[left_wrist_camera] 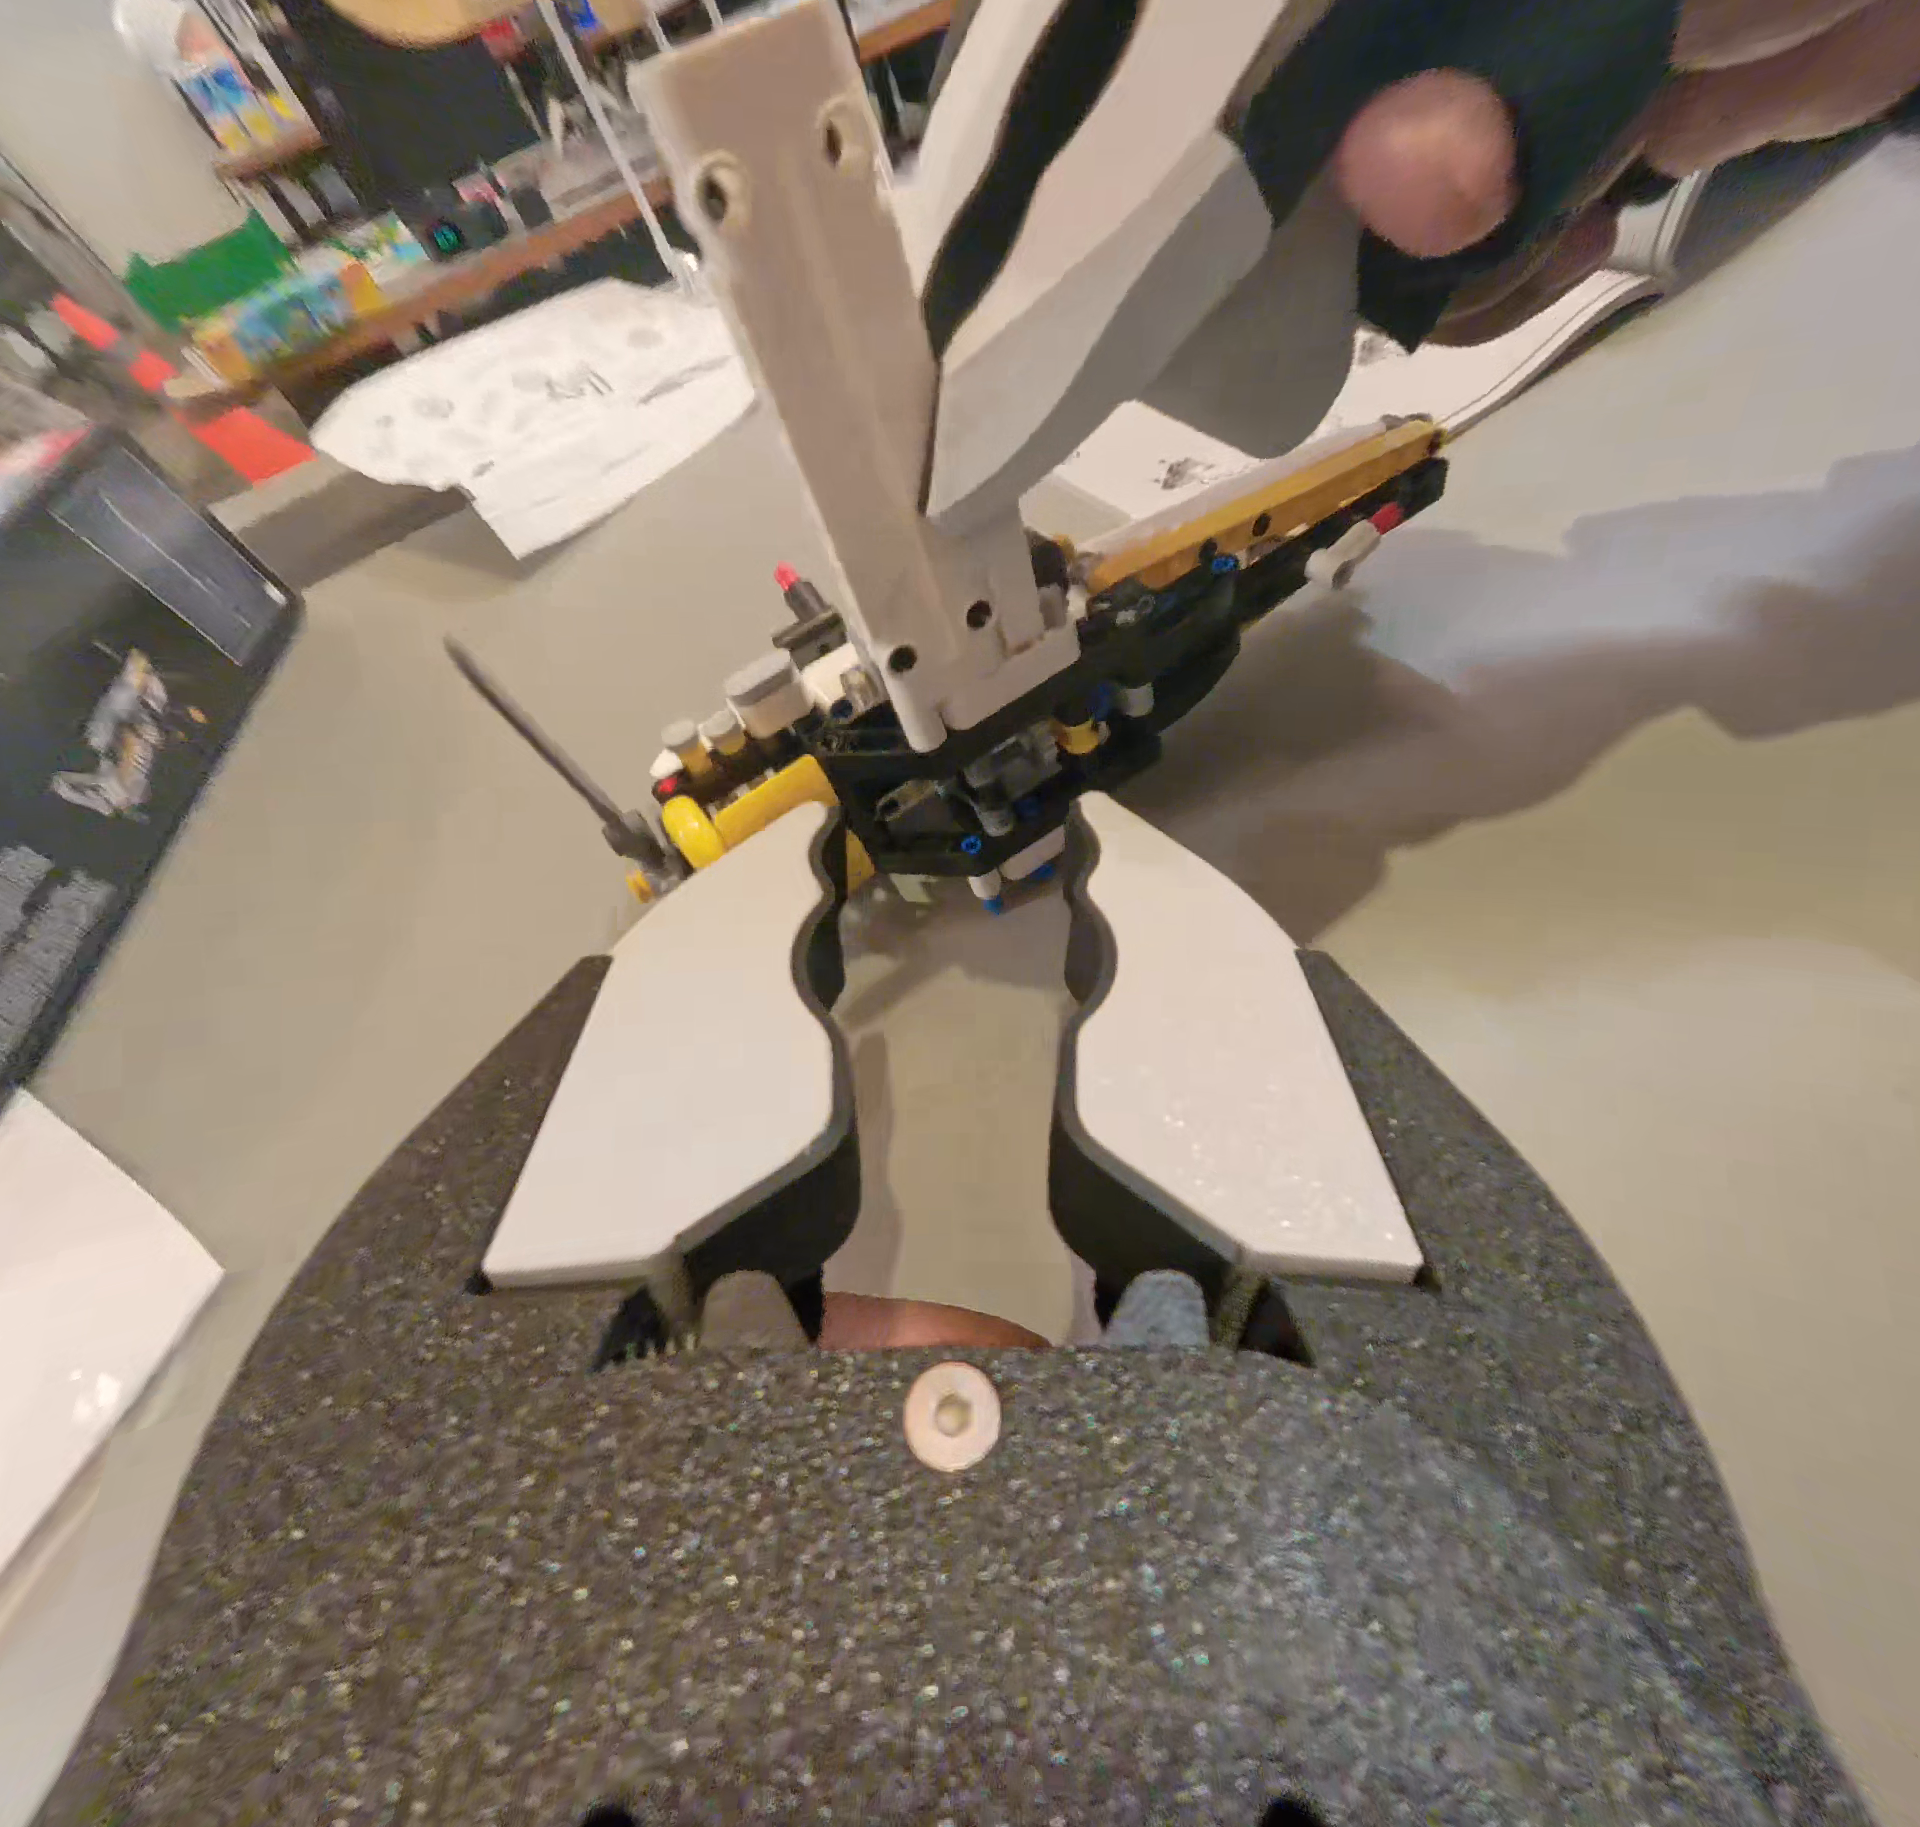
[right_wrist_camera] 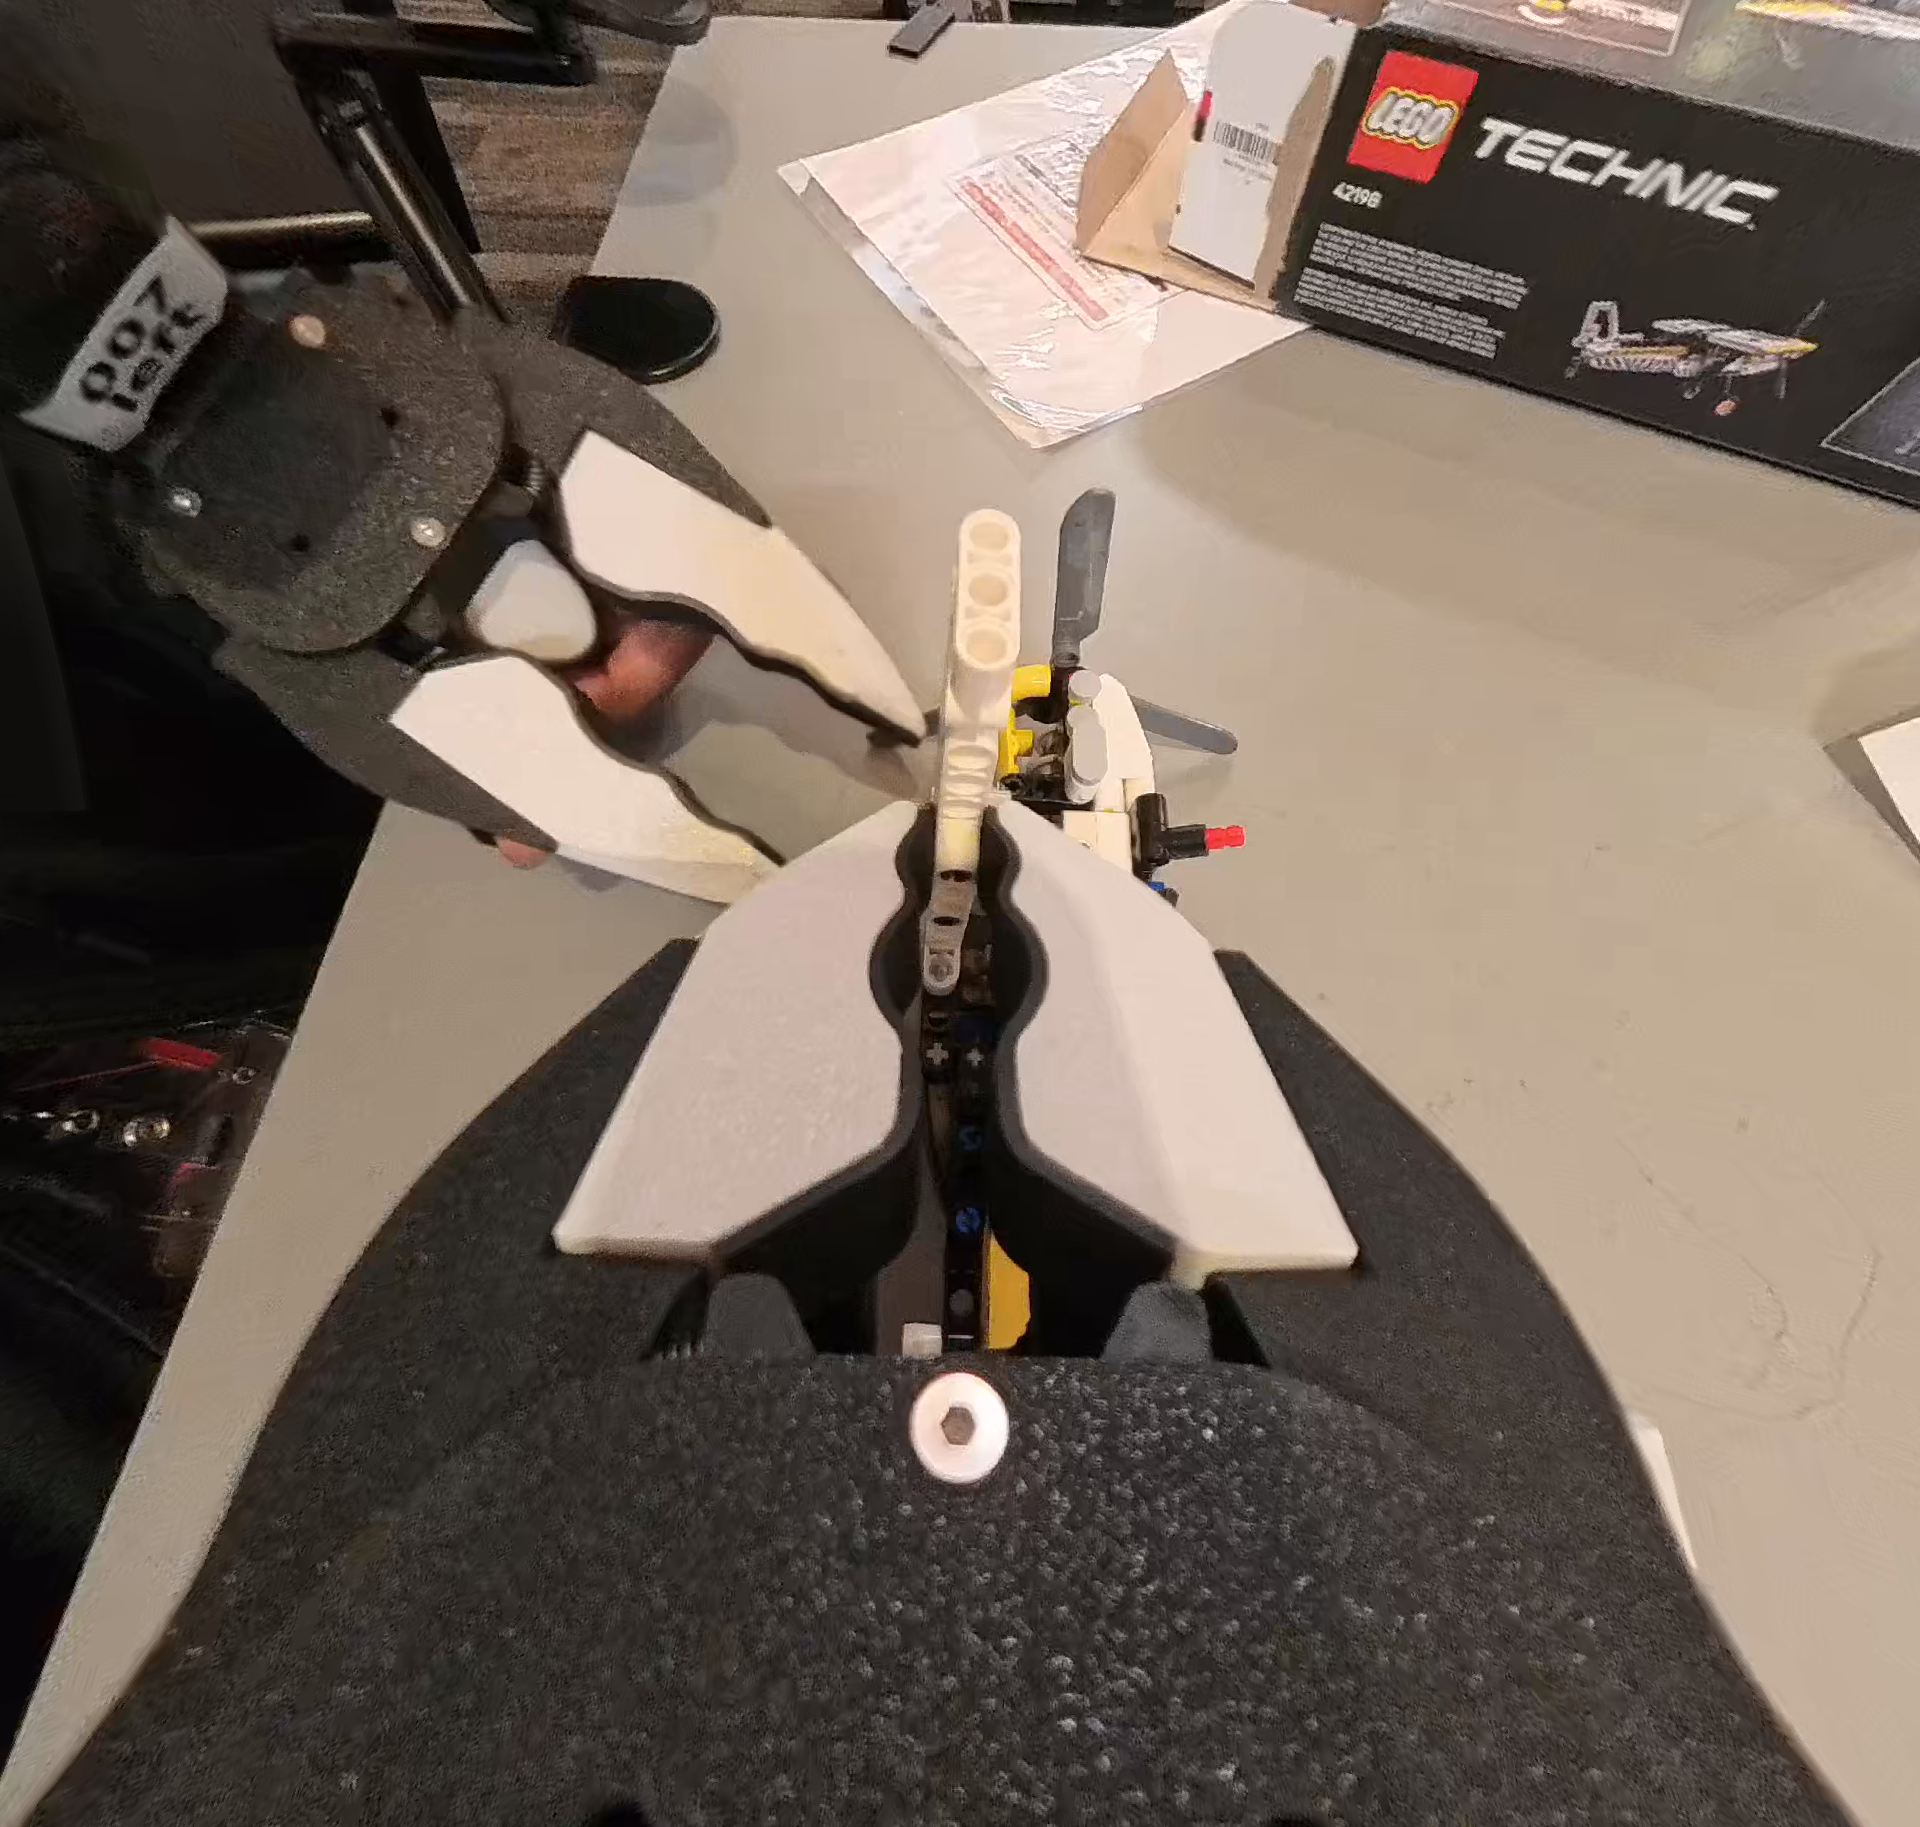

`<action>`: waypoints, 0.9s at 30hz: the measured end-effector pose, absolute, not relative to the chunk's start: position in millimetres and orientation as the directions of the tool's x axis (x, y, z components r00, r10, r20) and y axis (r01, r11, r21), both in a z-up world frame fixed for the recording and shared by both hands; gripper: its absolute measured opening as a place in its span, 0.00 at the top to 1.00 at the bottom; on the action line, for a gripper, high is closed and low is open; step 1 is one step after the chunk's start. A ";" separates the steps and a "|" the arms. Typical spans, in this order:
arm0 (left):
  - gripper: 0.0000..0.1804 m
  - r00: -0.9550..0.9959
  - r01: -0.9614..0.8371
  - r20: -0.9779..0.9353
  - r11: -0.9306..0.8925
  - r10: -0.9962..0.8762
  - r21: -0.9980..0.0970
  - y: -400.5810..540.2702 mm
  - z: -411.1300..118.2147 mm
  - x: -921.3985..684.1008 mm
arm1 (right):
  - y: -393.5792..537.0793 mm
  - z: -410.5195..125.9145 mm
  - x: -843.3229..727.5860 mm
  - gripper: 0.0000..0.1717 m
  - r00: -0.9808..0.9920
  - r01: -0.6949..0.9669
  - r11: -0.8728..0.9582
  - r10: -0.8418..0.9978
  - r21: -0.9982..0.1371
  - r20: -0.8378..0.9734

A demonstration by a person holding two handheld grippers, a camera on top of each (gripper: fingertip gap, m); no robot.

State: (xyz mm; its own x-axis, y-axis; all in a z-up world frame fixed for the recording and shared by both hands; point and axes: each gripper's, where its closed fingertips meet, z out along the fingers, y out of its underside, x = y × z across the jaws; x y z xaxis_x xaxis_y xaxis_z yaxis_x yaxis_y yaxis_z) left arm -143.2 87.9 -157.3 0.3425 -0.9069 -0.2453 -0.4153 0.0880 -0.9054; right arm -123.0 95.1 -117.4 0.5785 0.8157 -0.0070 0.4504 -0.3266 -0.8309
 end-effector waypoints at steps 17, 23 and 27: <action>0.80 0.123 -0.418 -0.528 0.438 -0.840 -0.796 78.4 -158.2 -120.9 | 81.0 -102.7 -130.8 0.87 0.477 0.390 -0.236 0.878 -0.890 -0.024; 0.80 0.127 -0.416 -0.516 0.426 -0.847 -0.803 81.6 -157.2 -121.2 | 84.3 -104.3 -133.4 0.95 0.484 0.375 -0.240 0.874 -0.895 -0.031; 0.80 0.195 -0.414 -0.543 0.434 -0.817 -0.800 85.0 -151.3 -124.2 | 89.3 -103.8 -131.4 0.95 0.534 0.363 -0.272 0.845 -0.891 -0.040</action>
State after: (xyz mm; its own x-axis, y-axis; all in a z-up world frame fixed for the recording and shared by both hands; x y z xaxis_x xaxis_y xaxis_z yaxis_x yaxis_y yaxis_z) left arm -124.2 85.0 -151.3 0.1945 -0.8167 -0.5433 -0.4141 0.4338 -0.8002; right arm -131.4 89.3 -103.8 0.5339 0.8446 -0.0403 0.3632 -0.2721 -0.8911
